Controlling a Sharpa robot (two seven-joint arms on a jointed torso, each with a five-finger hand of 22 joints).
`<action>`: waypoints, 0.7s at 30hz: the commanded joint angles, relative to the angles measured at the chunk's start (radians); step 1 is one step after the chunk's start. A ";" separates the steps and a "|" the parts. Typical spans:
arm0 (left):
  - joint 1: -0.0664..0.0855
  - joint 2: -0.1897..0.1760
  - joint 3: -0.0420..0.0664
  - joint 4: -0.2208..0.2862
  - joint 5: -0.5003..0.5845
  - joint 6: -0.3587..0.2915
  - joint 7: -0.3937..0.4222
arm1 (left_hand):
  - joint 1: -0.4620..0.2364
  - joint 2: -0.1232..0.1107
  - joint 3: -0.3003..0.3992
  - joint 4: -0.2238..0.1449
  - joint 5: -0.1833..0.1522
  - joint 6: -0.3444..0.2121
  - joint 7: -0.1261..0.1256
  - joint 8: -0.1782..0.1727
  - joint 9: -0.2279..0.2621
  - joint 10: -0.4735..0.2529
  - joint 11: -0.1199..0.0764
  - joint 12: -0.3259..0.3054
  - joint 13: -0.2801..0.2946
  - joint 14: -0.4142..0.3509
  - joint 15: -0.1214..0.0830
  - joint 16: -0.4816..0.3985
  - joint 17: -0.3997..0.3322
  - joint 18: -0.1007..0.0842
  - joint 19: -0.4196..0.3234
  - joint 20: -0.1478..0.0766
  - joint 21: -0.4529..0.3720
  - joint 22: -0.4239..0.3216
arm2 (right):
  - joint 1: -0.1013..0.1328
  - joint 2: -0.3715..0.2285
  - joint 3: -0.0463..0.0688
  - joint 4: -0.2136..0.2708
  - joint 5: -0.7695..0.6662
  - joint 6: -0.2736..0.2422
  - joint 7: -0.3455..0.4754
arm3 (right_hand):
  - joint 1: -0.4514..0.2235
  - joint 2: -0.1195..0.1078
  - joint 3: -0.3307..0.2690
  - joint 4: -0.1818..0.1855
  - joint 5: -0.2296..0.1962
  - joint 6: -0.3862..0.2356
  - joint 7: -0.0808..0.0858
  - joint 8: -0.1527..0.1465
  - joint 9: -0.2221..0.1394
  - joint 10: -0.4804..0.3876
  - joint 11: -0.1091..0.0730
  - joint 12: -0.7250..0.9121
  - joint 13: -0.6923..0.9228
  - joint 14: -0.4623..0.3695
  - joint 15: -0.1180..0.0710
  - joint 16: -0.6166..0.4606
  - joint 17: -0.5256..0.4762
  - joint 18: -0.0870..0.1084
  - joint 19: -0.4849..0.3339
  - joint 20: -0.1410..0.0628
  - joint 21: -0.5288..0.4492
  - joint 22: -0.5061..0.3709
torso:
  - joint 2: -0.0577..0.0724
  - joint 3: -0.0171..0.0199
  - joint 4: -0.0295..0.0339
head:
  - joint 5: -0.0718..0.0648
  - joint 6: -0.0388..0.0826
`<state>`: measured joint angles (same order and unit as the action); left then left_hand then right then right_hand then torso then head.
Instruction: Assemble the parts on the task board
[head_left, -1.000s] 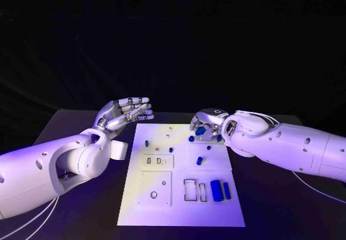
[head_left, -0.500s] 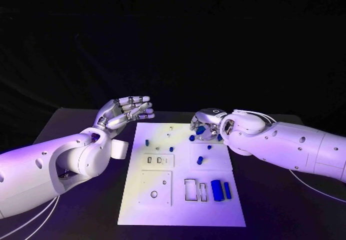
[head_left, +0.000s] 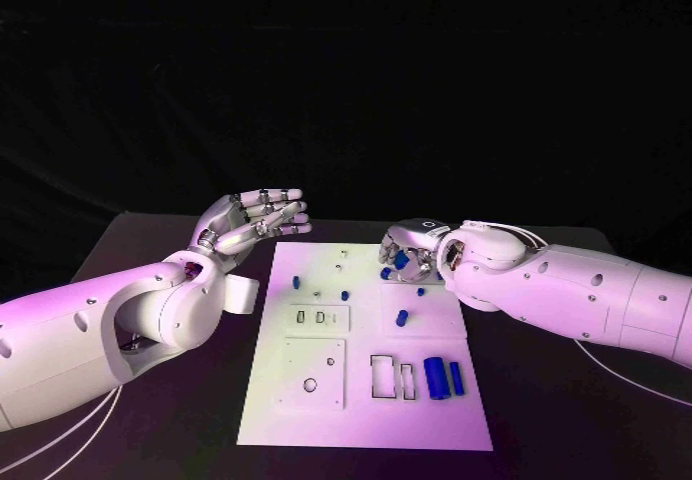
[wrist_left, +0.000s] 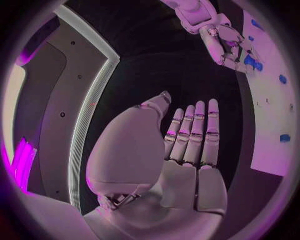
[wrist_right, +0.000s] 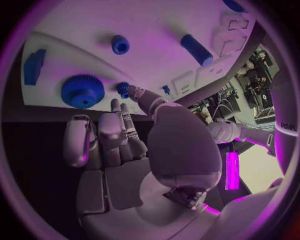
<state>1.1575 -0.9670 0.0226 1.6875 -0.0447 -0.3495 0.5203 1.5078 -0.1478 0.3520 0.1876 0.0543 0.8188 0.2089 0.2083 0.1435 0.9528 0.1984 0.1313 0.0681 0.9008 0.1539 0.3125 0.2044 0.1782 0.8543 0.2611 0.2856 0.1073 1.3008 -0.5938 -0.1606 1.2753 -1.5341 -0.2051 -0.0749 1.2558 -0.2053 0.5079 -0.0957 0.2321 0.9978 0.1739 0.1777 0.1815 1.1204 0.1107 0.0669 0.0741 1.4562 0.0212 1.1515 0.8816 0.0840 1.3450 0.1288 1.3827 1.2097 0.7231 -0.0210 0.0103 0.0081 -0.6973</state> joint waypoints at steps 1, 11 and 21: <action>0.002 0.001 0.001 0.002 0.003 0.015 0.003 | 0.003 -0.004 0.007 -0.001 0.000 0.007 0.039 0.001 0.001 0.008 -0.002 -0.003 -0.001 -0.004 0.002 -0.005 0.001 0.005 0.004 0.001 0.002 -0.001 | -0.002 0.004 0.000 -0.004 -0.007 0.025 0.008 | 0.000 0.009 0.012 0.000 -0.003 0.010 0.000 0.003 0.003 0.012 -0.003 0.004 0.000 0.008 0.000 0.012 0.006 -0.009 0.011 -0.001 0.007 0.008 | 0.001 0.0001 -0.0011 | 0.003 -0.003; 0.002 0.000 0.001 0.001 0.003 0.015 0.001 | 0.003 -0.004 0.007 -0.001 0.000 0.007 0.039 0.001 0.001 0.008 -0.002 -0.003 -0.001 -0.004 0.002 -0.005 0.001 0.005 0.004 0.001 0.002 -0.001 | -0.006 0.007 0.000 -0.011 -0.003 0.028 0.014 | 0.003 0.022 0.068 0.014 -0.048 0.029 -0.008 0.017 0.017 0.037 -0.009 0.003 -0.002 0.002 -0.004 0.044 0.022 -0.013 0.020 -0.004 0.023 0.036 | 0.001 0.0006 -0.0020 | -0.002 -0.006; 0.003 0.001 0.001 0.000 0.003 0.016 0.000 | 0.003 -0.004 0.007 -0.001 0.000 0.007 0.039 0.001 0.001 0.008 -0.002 -0.003 -0.001 -0.004 0.002 -0.005 0.001 0.005 0.004 0.001 0.002 -0.001 | -0.010 0.014 -0.001 -0.017 0.001 0.025 0.016 | -0.004 0.019 0.076 0.022 -0.058 0.032 -0.009 0.021 0.022 0.044 -0.010 0.002 -0.002 0.002 -0.005 0.052 0.026 -0.014 0.022 -0.005 0.026 0.042 | 0.002 0.0005 0.0004 | 0.001 -0.011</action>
<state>1.1585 -0.9675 0.0227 1.6862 -0.0446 -0.3494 0.5168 1.5078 -0.1477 0.3520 0.1876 0.0543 0.8188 0.2089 0.2083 0.1433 0.9528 0.1984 0.1309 0.0681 0.9008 0.1539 0.3125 0.2043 0.1782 0.8543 0.2611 0.2856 0.1074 1.2916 -0.5809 -0.1609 1.2598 -1.5303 -0.1934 -0.0667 1.2582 -0.1894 0.5799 -0.0759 0.1774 1.0229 0.1669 0.1931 0.2023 1.1569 0.1009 0.0670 0.0728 1.4562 0.0213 1.1980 0.9083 0.0843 1.3629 0.1250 1.4031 1.2523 0.7248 -0.0204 0.0097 0.0084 -0.7073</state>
